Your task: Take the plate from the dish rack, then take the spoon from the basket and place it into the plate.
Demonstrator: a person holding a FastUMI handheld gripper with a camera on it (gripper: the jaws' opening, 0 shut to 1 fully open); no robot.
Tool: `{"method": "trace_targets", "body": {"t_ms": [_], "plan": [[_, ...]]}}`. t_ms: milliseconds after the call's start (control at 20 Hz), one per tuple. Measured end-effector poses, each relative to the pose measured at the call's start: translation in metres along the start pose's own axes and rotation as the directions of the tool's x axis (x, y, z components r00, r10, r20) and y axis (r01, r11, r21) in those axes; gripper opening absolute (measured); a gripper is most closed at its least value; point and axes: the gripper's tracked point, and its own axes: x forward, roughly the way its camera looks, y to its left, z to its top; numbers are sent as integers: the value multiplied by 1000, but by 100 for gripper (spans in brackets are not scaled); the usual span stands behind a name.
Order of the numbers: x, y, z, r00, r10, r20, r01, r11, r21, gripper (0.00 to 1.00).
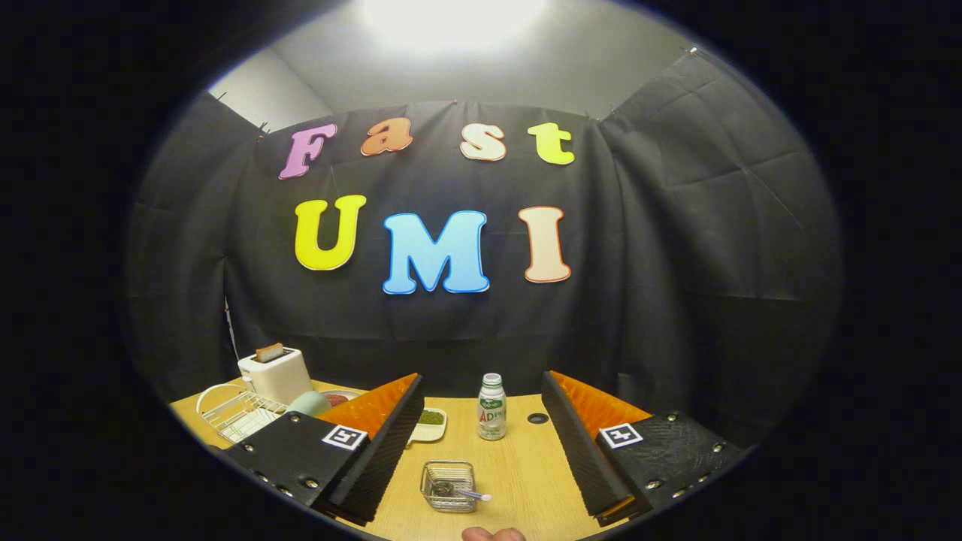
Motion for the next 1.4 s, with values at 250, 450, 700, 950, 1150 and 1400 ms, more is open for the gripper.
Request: {"method": "trace_targets", "body": {"t_ms": [250, 450, 700, 950, 1150, 1400], "plan": [[20, 51, 20, 999, 53, 12, -53, 999, -7, 97], [33, 91, 17, 994, 96, -46, -95, 995, 20, 97], [45, 145, -3, 955, 218, -199, -199, 974, 111, 97], [53, 187, -47, 859, 288, -424, -227, 955, 189, 97], [65, 205, -65, 812, 283, -511, -201, 957, 211, 97], [79, 222, -94, 747, 247, -617, -161, 968, 193, 97]]}}
